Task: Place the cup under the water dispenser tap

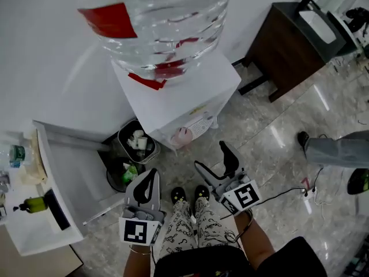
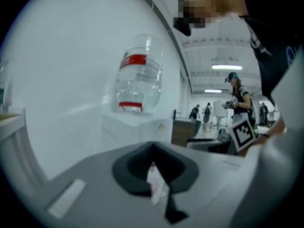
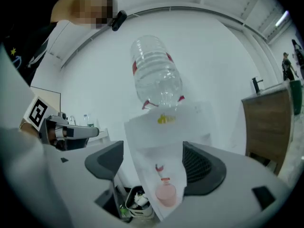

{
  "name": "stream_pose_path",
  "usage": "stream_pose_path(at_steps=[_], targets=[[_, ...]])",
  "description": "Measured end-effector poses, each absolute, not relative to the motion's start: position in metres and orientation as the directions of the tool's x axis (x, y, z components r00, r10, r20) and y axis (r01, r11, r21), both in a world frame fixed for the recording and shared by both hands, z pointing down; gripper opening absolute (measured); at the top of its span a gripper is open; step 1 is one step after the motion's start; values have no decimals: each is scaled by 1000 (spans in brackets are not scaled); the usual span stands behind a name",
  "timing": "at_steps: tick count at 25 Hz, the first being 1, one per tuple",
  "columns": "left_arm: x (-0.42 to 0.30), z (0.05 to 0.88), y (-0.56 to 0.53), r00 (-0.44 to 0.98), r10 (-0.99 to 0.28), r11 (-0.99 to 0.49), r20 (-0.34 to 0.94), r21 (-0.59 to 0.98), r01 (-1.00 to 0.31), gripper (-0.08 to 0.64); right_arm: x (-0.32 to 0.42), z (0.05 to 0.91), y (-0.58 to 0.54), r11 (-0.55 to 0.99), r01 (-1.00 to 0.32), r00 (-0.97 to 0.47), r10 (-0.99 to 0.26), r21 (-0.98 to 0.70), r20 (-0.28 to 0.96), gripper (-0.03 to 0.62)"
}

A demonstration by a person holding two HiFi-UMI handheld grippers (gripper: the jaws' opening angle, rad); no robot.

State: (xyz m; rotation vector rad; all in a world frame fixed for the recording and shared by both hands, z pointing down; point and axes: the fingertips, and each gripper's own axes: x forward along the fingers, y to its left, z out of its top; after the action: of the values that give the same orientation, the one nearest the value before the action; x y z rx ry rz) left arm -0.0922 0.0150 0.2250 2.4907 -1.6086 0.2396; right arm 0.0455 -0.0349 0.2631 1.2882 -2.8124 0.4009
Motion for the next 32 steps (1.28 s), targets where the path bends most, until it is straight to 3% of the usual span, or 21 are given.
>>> stream_pose_path(at_steps=[3, 4, 6, 17, 25, 32], targets=[[-86, 165, 26, 454, -869, -459, 198, 21, -888, -3, 54, 185, -21, 646, -752, -659, -741, -132, 125, 373], [-85, 147, 28, 469, -864, -473, 184, 21, -881, -3, 57, 163, -18, 644, -757, -653, -748, -109, 120, 282], [-83, 113, 33, 492, -858, -494, 147, 23, -869, -3, 62, 125, -11, 641, -759, -651, -752, -112, 102, 27], [-75, 37, 51, 493, -870, -493, 16, -37, -869, -3, 43, 42, 27, 685, -716, -695, -717, -135, 47, 15], [-86, 59, 56, 467, -882, -469, 65, -28, -883, -3, 42, 53, 22, 672, -728, -684, -727, -137, 65, 15], [-83, 43, 48, 470, -882, -471, 35, -27, -882, -3, 42, 48, 11, 671, -725, -684, -727, -152, 55, 15]])
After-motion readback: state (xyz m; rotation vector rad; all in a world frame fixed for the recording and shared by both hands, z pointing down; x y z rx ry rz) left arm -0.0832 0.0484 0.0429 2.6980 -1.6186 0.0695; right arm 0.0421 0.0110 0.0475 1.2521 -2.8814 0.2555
